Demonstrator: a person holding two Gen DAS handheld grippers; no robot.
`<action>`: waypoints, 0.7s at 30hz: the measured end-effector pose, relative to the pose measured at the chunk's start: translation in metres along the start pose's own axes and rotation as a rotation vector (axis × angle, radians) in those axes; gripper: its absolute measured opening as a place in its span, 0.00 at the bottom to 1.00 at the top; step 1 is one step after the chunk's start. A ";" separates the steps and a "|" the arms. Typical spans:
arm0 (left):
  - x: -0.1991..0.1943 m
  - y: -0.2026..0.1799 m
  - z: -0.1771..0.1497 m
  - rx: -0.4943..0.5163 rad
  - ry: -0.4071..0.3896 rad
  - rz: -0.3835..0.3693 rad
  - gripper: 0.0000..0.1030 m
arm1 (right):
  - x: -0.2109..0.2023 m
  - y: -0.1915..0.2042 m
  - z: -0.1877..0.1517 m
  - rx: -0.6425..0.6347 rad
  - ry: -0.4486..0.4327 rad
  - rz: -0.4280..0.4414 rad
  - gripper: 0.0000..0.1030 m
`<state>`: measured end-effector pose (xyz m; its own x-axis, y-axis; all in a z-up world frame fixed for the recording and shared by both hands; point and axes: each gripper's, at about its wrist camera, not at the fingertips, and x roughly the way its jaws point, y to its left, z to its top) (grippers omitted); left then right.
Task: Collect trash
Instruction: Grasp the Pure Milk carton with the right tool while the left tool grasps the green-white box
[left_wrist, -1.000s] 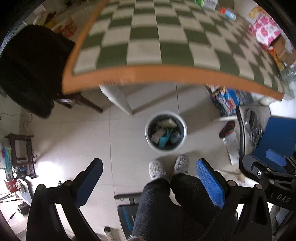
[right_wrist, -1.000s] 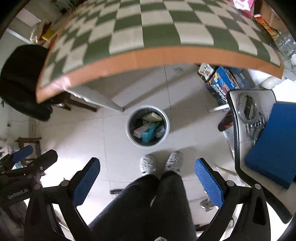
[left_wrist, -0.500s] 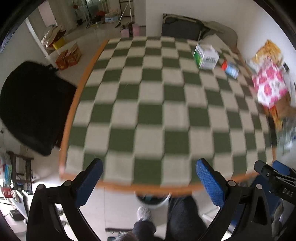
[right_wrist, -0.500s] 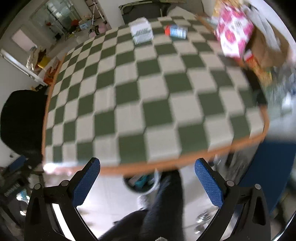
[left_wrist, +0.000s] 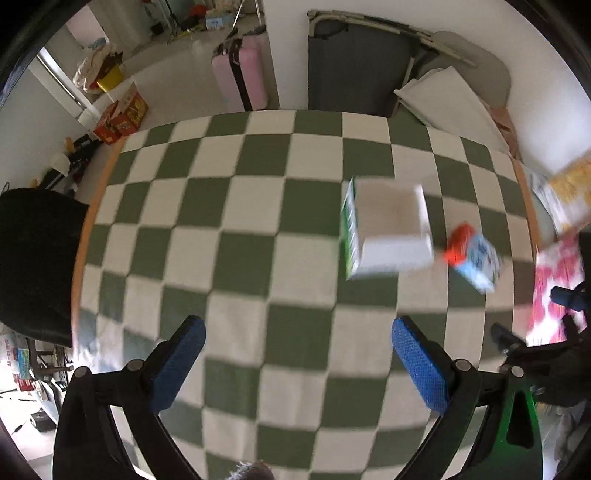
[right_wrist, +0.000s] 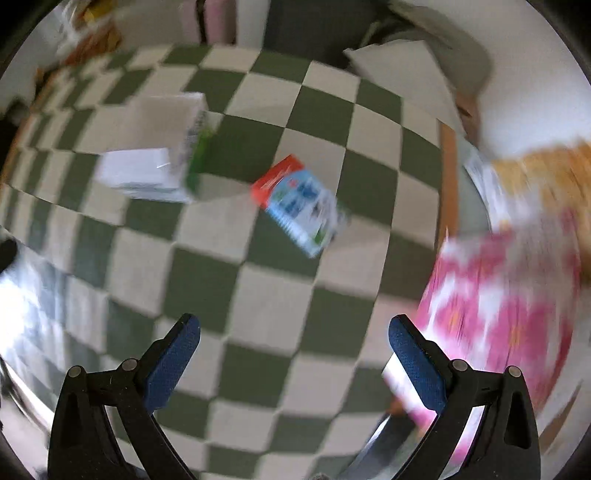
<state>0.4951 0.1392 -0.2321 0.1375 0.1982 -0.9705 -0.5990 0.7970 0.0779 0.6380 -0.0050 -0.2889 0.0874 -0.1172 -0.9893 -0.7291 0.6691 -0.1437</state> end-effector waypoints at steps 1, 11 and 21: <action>0.008 -0.004 0.011 -0.004 0.011 -0.005 1.00 | 0.010 -0.002 0.012 -0.031 0.022 -0.007 1.00; 0.052 -0.032 0.059 -0.039 0.105 -0.067 1.00 | 0.093 0.003 0.085 -0.242 0.160 0.030 0.86; 0.091 -0.063 0.079 -0.042 0.207 -0.150 0.99 | 0.110 -0.102 0.069 0.419 0.167 0.210 0.65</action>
<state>0.6077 0.1519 -0.3070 0.0652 -0.0449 -0.9969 -0.6169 0.7834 -0.0756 0.7686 -0.0352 -0.3847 -0.1672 -0.0415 -0.9851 -0.3810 0.9242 0.0257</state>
